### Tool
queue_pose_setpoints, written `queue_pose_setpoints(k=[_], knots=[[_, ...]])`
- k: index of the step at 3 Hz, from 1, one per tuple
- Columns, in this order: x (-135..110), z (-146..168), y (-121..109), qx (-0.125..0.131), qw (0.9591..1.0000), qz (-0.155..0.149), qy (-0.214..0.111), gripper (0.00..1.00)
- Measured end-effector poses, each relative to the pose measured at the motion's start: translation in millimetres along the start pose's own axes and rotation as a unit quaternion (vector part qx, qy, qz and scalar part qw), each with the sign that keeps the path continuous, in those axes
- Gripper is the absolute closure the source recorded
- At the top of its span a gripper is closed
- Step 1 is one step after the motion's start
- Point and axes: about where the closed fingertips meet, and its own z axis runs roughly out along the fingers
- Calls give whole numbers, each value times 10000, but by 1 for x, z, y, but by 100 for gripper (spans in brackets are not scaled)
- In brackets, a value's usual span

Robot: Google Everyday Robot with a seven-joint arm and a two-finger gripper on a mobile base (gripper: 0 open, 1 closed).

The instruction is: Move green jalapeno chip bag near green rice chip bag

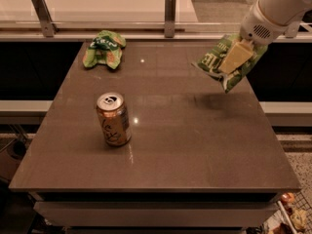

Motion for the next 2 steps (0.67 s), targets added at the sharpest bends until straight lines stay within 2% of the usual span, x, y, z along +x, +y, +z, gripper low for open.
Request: queue_pose_setpoints(k=[1,2], knots=[[-44,-13,-18,553,9970,-39,-540,100],[-105,1,-32,899,9878,-211,-1251,100]])
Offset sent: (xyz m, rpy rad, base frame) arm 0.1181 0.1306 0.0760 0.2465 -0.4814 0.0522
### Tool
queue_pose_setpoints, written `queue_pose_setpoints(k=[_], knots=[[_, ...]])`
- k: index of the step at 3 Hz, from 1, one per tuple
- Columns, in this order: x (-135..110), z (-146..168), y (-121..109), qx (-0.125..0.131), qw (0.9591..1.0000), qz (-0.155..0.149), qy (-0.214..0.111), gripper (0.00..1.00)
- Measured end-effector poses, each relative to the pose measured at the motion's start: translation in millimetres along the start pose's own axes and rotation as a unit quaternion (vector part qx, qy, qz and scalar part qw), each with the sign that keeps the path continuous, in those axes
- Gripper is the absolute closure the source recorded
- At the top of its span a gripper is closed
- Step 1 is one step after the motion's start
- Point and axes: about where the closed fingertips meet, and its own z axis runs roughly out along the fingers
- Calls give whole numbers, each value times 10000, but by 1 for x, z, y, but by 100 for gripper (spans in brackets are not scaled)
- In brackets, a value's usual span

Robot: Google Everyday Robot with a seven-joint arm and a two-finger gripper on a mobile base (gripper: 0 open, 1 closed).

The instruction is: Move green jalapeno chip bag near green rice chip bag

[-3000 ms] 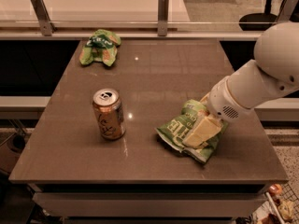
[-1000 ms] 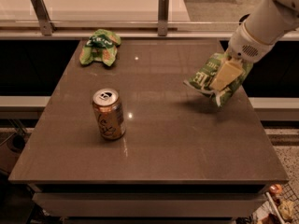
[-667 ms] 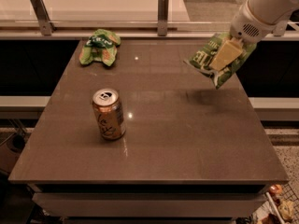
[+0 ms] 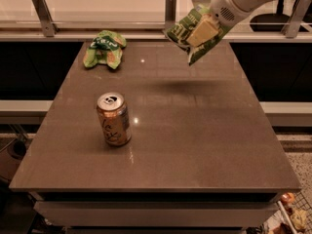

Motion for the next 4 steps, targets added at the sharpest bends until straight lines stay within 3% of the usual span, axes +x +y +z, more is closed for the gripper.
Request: queue_pose_setpoints(k=[1,2,3,4], knots=[[-46,34,2,340,9984,-109,-443,100],[-58,33,-13,632,9955,-111,-699,100],[-59,33,-13,630,9955,-111,-702,100],[-60,46,-13,696,9963,-151,-478,100]])
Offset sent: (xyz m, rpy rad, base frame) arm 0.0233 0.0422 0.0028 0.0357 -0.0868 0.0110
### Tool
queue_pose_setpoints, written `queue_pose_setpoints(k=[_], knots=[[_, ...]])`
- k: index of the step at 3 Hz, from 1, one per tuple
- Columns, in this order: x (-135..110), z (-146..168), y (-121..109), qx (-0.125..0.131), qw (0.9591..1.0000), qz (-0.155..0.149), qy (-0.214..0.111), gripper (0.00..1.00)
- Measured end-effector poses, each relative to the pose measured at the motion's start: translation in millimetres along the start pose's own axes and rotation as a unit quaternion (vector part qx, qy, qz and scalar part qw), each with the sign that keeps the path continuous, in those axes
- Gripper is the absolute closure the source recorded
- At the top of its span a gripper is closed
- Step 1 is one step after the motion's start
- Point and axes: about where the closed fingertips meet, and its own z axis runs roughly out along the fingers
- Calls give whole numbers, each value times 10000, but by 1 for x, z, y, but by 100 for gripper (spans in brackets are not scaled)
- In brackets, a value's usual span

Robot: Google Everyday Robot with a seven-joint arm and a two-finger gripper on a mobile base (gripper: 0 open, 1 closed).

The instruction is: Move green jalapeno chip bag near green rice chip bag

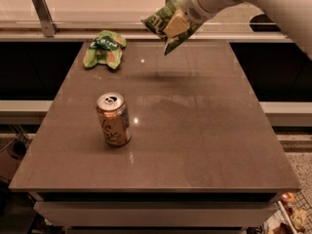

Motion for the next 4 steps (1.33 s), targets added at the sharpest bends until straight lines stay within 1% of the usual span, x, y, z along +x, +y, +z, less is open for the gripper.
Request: queue_pose_setpoints(k=[1,2,3,4], knots=[[-4,39,-3,227,9985,-277,417,100],[-11,74,-3,624,9938,-561,736,100],[-12,95,-8,1001,9871,-827,941,100],[-11,93,-12,1075,9853,-893,979,81]])
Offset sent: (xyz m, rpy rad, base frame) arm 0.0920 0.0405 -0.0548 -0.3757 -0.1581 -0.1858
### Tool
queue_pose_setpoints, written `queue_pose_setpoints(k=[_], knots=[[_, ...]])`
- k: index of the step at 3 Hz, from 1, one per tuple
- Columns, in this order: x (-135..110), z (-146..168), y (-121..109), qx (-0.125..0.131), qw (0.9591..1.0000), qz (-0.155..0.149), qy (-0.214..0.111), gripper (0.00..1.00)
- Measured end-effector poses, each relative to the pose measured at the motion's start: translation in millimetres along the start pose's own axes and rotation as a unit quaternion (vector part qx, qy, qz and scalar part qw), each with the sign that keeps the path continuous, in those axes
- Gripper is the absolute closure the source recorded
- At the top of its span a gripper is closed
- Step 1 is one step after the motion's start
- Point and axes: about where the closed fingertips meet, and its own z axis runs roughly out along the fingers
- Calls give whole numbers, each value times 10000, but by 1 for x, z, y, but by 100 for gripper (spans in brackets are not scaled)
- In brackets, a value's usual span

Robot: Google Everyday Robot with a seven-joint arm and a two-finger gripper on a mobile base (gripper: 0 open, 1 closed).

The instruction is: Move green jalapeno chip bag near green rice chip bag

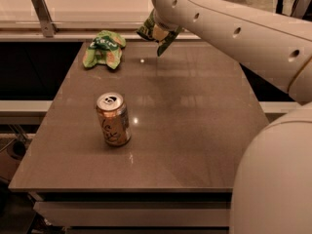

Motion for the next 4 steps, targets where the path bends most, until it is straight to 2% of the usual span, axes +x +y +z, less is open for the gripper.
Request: queue_pose_setpoints(k=[3,4], knots=[[0,1,2,-14,10000,-11,9,12],[0,2,3,-19,10000,-14,12,0]])
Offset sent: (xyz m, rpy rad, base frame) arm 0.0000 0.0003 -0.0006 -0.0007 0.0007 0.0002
